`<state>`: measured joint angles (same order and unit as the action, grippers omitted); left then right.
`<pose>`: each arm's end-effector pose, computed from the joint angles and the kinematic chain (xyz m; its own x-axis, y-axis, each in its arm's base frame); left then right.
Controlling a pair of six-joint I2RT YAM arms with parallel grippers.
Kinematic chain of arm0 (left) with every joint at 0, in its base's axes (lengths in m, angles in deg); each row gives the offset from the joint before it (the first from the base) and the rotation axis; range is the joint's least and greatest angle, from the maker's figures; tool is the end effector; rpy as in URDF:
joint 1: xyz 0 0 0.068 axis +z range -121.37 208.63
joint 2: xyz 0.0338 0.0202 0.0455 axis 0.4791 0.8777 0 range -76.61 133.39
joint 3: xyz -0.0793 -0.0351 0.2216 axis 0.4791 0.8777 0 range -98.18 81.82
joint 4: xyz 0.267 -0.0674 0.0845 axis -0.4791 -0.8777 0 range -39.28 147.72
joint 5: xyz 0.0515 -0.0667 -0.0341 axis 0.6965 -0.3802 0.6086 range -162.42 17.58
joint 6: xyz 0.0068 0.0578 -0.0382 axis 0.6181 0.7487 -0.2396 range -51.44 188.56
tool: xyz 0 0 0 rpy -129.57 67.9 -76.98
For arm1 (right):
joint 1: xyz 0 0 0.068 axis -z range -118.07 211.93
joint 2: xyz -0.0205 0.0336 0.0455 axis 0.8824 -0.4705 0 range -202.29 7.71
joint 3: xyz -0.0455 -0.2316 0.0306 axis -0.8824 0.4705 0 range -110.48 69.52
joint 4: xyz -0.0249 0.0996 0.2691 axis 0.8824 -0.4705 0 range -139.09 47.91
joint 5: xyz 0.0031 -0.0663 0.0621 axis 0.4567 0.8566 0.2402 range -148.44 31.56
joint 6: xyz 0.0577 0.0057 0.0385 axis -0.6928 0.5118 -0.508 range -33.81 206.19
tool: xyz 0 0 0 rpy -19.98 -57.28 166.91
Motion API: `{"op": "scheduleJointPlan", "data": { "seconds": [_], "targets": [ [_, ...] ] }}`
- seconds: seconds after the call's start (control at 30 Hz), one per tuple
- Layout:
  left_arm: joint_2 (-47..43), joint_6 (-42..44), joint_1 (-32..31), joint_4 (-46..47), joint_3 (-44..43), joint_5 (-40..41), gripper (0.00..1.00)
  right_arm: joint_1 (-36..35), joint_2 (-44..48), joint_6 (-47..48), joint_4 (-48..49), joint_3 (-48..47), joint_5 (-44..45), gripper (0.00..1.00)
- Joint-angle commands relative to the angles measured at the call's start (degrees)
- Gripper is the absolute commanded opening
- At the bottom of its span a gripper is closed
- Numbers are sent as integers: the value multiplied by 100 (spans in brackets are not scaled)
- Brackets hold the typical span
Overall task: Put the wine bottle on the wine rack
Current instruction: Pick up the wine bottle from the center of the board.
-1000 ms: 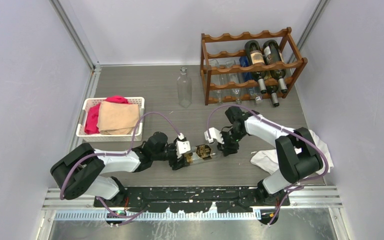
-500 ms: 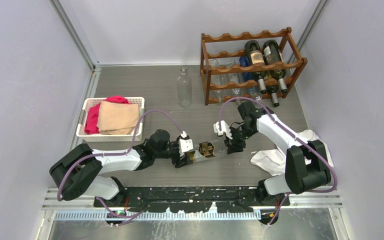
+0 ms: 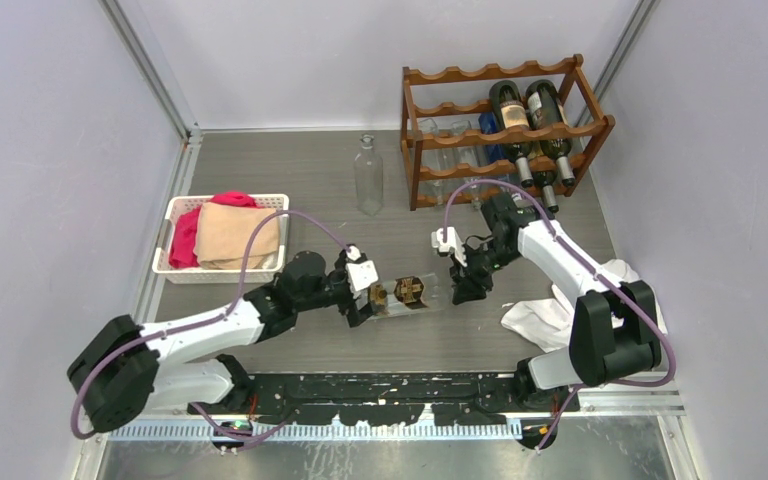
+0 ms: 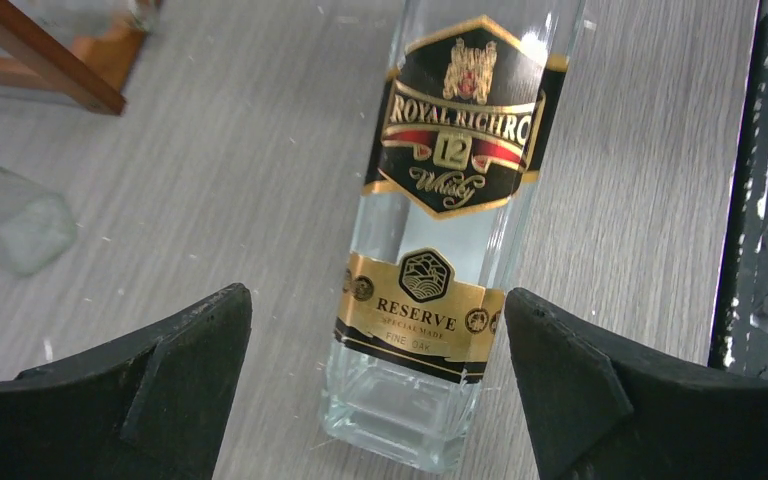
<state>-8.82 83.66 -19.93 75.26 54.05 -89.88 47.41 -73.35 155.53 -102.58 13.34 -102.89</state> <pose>0.1858 -0.2361 0.1456 -0.0103 0.3871 -0.9220 0.9334 0.3344 0.1299 0.2484 0.1053 0.1640 -0.1217 -0.7216 -0.6815 -0.9853 0.0049 0.1708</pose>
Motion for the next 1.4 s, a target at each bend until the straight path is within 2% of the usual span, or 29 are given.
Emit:
{"op": "scheduleJointPlan", "data": {
  "seconds": [0.0,0.13,0.3,0.47,0.53,0.63,0.7,0.9,1.17,1.37],
  "targets": [
    [-665,-126,22,-184,-261,180,96,127,145,-264,-18,-402,-1098,1],
    [-1307,-336,22,-677,-501,284,96,277,198,-363,11,-410,-1222,1],
    [-1919,-591,22,-1799,-1270,628,96,460,230,-390,-34,-437,-1382,1],
    [-2085,-425,30,-3137,-1883,806,99,627,166,-439,-55,-468,-1461,1],
    [-2066,-372,30,-3336,-1849,713,99,692,152,-448,-80,-487,-1505,1],
    [-2028,-452,29,-3028,-1377,-76,99,741,135,-493,-45,-458,-1474,1],
    [-1987,-412,22,-2498,-998,-544,98,747,115,-362,-24,-375,-1351,1],
    [-1624,95,-51,-925,-349,-693,99,628,419,461,275,192,-857,1],
    [463,905,-92,-219,-927,-703,100,497,516,675,578,456,-585,1],
    [1348,874,-93,-136,-1310,-733,100,496,402,681,483,386,-591,1]
  ]
}}
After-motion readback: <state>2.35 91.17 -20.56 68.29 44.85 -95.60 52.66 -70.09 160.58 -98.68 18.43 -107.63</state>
